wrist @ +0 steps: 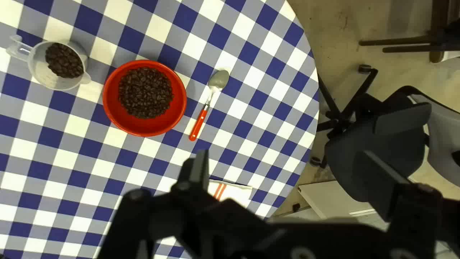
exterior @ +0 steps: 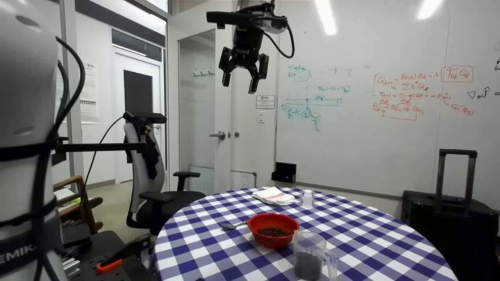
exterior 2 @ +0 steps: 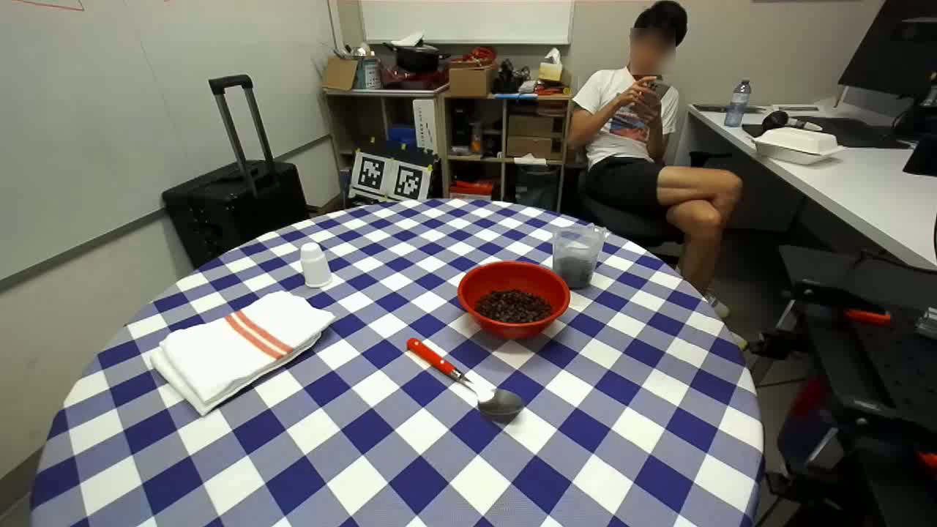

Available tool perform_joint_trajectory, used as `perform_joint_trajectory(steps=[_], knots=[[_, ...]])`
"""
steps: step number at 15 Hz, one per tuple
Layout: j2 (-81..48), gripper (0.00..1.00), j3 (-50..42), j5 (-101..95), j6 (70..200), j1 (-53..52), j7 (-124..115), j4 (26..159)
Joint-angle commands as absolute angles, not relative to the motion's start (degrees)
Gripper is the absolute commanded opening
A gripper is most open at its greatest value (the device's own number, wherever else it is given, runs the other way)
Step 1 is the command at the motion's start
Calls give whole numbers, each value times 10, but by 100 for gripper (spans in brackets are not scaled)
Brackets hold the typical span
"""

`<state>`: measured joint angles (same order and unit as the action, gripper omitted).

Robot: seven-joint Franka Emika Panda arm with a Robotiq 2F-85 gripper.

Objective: Pick up the jar and pour some of its contents into the bowl

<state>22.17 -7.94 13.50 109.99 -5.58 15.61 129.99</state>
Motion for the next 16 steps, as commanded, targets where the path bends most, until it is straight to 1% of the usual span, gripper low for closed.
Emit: perform_joint_trajectory(steps=[1, 5, 7, 11, 16], knots=[[221, 100, -68, 140, 1097, -42, 160, 1298], [221, 100, -68, 140, 1097, -42, 160, 1297], [194, 100, -75, 186, 1109, -37, 125, 1278], [95, 100, -88, 242, 1155, -9, 75, 1229], [-42, 100, -83, 266, 1237, 31, -7, 1173]])
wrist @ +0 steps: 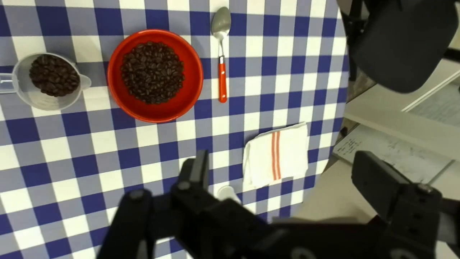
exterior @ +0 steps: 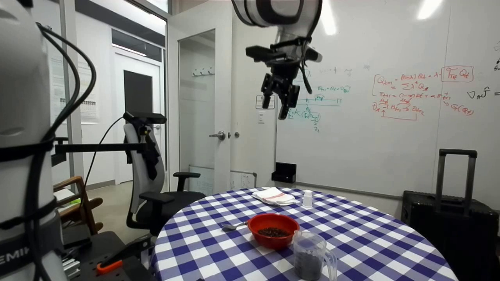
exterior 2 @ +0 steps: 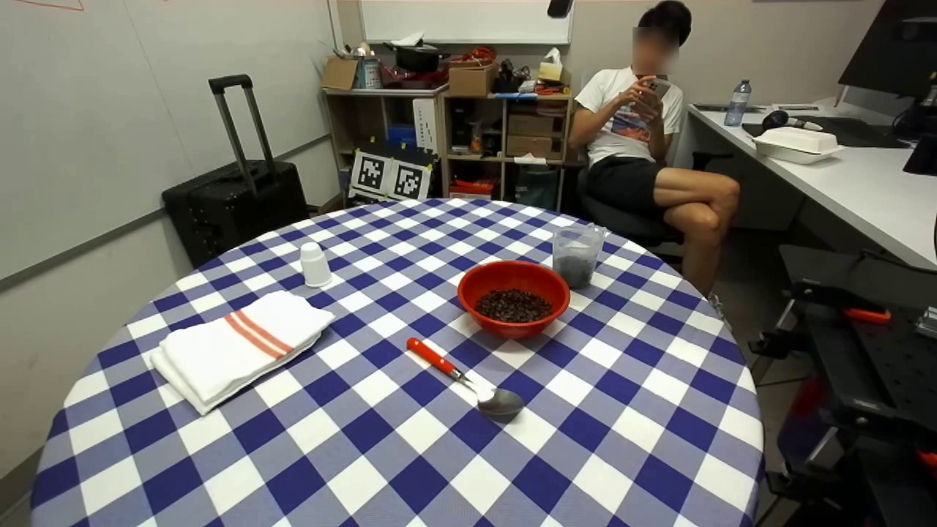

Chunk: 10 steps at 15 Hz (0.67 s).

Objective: Pick up the jar and pour some of its contents into the bowl

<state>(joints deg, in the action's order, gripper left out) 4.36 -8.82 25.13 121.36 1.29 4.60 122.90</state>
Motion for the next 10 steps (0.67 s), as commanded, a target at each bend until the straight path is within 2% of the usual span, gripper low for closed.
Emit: perform_joint_trajectory(steps=[1, 10], knots=[[-63, 100, -82, 264, 1246, 38, -31, 1164], [-100, 100, -91, 241, 1310, 55, -271, 1248]])
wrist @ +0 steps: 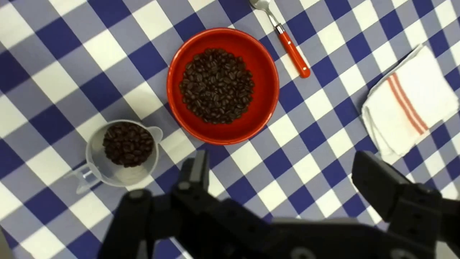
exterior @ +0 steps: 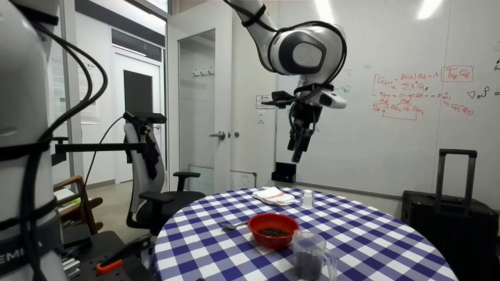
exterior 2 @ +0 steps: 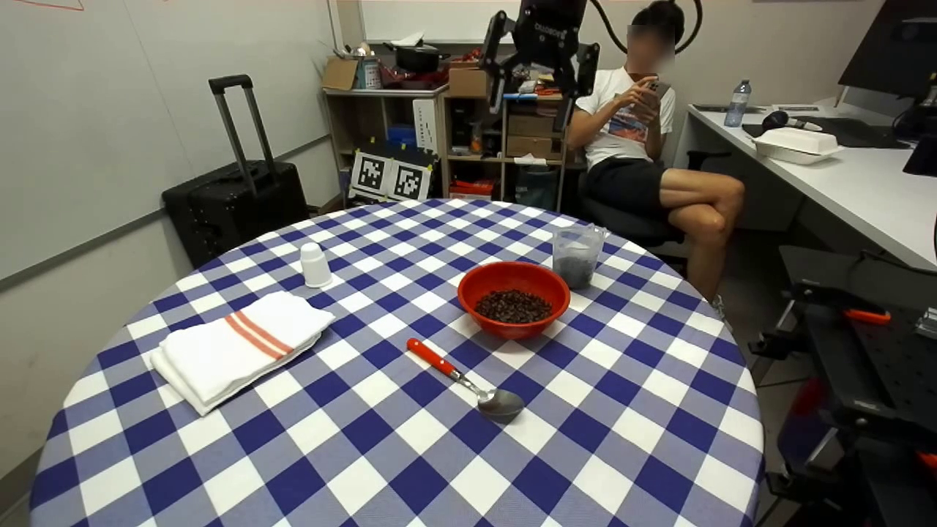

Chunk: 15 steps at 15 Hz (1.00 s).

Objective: Pick up the jar and pour some of its contents into the bowl

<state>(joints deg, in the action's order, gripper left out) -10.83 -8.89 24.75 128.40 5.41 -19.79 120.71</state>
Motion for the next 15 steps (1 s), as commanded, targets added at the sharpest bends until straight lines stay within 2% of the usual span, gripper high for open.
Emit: perform_joint_trajectory(steps=[1, 15], knots=[[-98, 100, -92, 243, 1317, 56, -295, 1264], [-55, 100, -122, 311, 1426, 92, -562, 1466]])
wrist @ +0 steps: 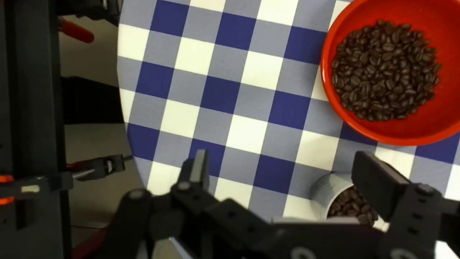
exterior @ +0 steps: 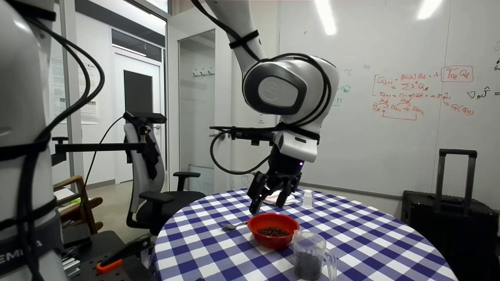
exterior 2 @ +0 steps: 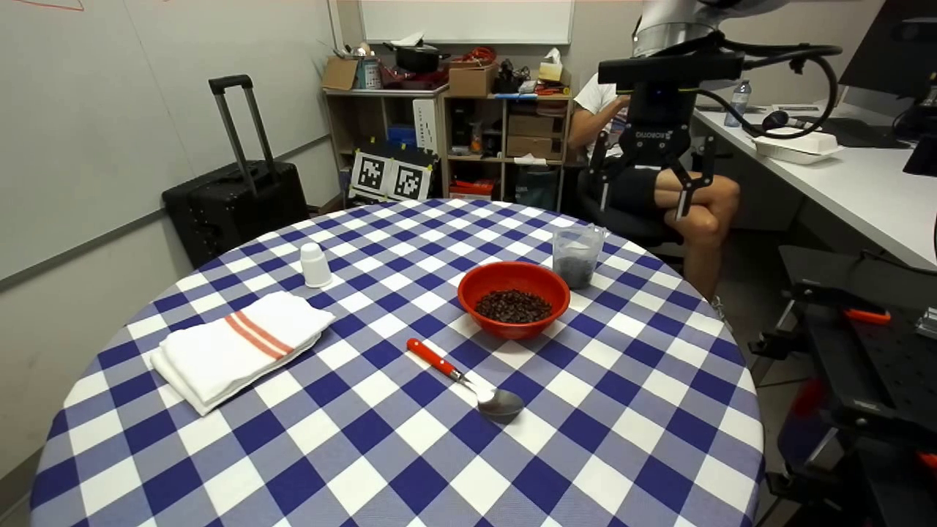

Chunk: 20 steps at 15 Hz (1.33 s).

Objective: Pick up the jar and pour some of its contents into the bowl

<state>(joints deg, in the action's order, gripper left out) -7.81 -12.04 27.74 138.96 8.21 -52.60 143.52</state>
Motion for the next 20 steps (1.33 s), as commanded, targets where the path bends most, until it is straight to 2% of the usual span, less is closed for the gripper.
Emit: perform_joint_trajectory(steps=[1, 10, 20], knots=[[-57, 100, -122, 325, 1443, 96, -569, 1468], [-111, 100, -131, 297, 1643, 85, -751, 1443], [-177, 100, -134, 228, 1648, 82, -766, 1404]])
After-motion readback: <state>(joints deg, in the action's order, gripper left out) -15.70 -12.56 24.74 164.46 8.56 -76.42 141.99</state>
